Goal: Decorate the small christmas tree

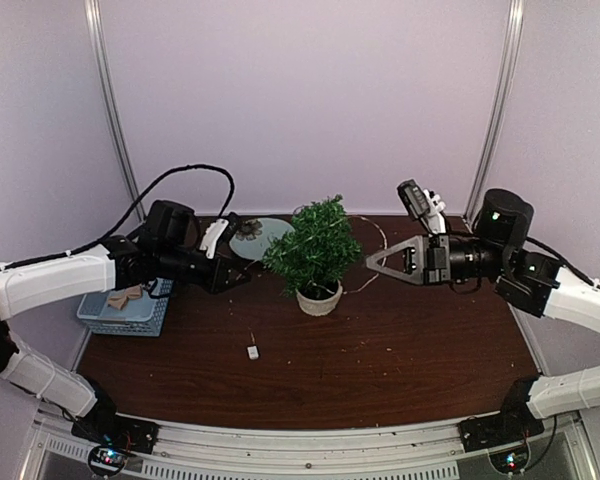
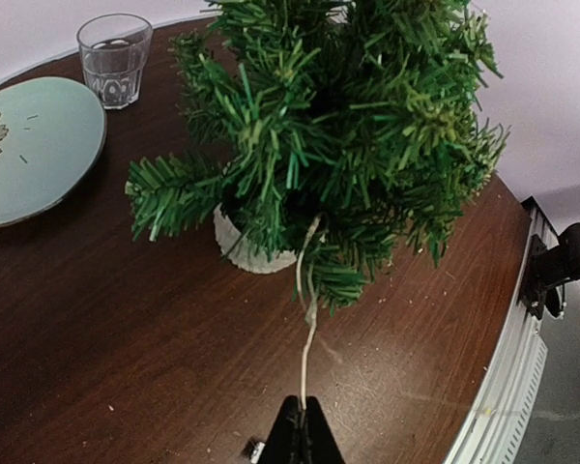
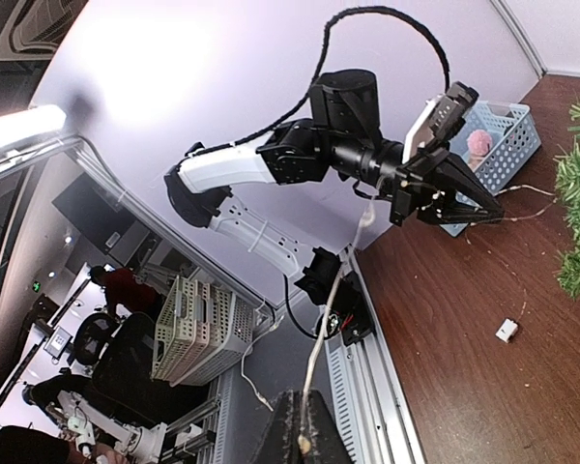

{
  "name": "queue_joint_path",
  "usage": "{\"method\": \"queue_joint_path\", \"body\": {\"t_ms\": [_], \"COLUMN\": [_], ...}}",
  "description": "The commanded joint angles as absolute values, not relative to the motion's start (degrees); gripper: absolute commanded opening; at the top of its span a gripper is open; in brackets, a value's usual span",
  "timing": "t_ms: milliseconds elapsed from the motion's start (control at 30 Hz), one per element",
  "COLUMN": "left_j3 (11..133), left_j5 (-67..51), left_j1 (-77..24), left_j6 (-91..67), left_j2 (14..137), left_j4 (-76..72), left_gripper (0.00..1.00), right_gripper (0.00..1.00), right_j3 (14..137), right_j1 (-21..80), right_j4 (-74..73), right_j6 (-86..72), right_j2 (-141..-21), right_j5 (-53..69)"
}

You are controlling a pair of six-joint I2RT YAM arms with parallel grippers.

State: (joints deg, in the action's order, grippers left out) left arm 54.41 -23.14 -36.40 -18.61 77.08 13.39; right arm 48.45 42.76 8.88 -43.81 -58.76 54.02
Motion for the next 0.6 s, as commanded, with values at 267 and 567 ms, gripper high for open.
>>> {"method": "queue_joint_path", "body": {"t_ms": [267, 567], "left_j3": [48.5, 49.5], "left_j5": [-21.8, -9.3], "left_j1": [-37.4, -36.2], "left_j6": [-17.9, -22.7], "left_j2": [73.8, 76.5], "left_j4": [12.7, 18.8], "left_gripper": [0.00, 0.00], "right_gripper": [0.00, 0.00], "right_j3": [49.3, 52.8], "right_j1": [43.0, 39.9], "right_j4": [7.3, -5.5], "right_j6": [-45.0, -38.6], "right_j2": [-48.1, -39.6], "right_j5": [51.7, 42.5]}}
